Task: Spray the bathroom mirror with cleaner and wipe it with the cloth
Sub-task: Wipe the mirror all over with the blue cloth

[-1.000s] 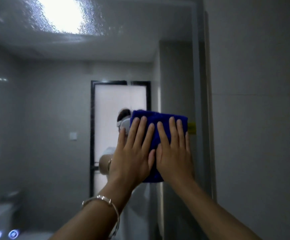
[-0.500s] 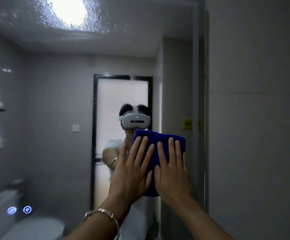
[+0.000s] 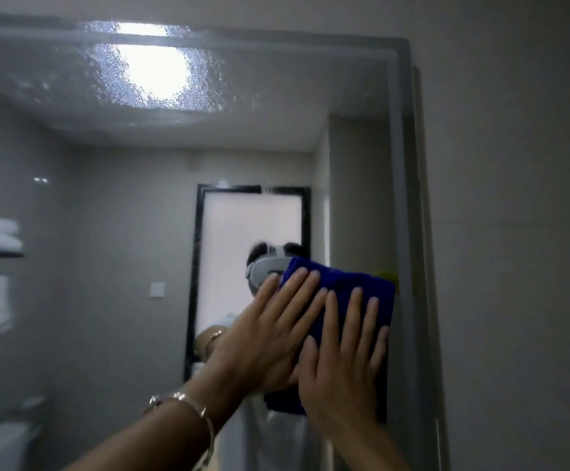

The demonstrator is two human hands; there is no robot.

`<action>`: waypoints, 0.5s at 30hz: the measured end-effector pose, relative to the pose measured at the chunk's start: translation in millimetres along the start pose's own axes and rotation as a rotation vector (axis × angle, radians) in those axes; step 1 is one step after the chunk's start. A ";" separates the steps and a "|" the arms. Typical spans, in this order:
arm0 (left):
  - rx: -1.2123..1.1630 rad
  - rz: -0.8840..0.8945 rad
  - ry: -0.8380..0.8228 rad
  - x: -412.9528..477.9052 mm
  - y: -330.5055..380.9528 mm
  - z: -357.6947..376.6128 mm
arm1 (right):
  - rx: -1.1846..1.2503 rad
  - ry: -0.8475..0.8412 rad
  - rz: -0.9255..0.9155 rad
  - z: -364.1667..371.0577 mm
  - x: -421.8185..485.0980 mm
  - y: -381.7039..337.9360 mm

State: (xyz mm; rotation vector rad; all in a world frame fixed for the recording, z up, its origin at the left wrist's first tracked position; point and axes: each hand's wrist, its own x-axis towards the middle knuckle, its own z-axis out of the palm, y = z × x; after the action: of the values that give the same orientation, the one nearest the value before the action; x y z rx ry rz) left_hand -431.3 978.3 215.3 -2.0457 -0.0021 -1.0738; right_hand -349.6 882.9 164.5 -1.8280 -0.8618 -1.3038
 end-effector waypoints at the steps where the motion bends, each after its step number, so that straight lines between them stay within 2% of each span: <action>1: 0.036 -0.018 0.024 22.2 -15.1 -8.8 | 0.019 0.028 -0.008 -8.7 27.0 -0.9; 6: 0.251 -0.203 0.023 122.3 -74.8 -59.2 | -0.006 -0.017 -0.080 -56.7 171.0 1.1; 9: 0.235 -0.321 0.015 156.6 -90.9 -72.5 | -0.021 0.020 -0.146 -67.8 218.1 1.3; 15: 0.180 -0.410 0.066 193.6 -111.7 -80.6 | 0.025 0.074 -0.191 -77.5 270.0 0.7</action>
State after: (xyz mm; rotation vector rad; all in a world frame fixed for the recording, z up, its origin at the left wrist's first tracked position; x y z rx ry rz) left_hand -401.7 934.6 447.0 -1.8890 -0.4858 -1.3354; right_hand -314.4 846.5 440.8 -1.7004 -1.0274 -1.4619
